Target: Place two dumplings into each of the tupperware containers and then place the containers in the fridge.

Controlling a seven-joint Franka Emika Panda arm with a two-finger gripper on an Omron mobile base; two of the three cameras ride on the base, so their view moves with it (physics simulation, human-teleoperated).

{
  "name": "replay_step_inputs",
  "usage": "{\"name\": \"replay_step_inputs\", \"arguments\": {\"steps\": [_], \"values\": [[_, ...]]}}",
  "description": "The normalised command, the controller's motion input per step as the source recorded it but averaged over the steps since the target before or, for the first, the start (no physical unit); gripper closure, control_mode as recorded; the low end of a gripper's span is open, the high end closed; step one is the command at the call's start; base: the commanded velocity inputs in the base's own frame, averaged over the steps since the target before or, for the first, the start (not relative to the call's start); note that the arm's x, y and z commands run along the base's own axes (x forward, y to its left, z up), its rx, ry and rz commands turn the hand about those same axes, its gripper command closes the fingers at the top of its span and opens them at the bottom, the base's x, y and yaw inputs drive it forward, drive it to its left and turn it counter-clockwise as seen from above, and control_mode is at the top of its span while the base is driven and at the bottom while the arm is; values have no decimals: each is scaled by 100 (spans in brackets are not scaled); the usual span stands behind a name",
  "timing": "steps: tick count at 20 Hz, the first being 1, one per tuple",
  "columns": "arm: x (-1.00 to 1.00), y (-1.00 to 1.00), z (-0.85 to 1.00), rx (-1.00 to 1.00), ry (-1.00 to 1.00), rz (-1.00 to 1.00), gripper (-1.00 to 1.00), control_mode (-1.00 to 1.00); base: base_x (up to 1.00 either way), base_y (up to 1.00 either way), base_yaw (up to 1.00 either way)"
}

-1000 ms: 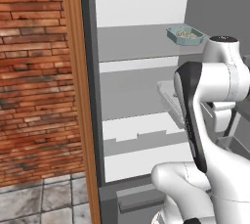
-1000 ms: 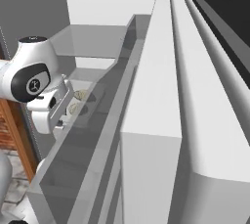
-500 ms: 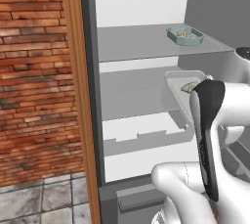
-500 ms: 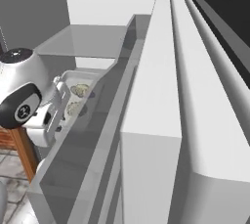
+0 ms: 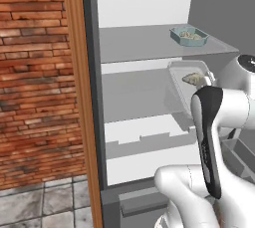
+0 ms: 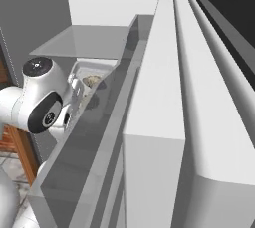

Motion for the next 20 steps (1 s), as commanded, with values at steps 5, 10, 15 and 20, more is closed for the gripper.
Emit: {"name": "replay_step_inputs", "arguments": {"steps": [5,10,15,20], "values": [[68,-23,-41,3,0,14,100,-100,0,0,0],[87,-5,-58,1,0,16,100,-100,0,0,0],[90,0,-38,4,0,2,100,-100,0,0,0],[89,-1,-46,2,-1,0,100,-100,0,0,0]]}}
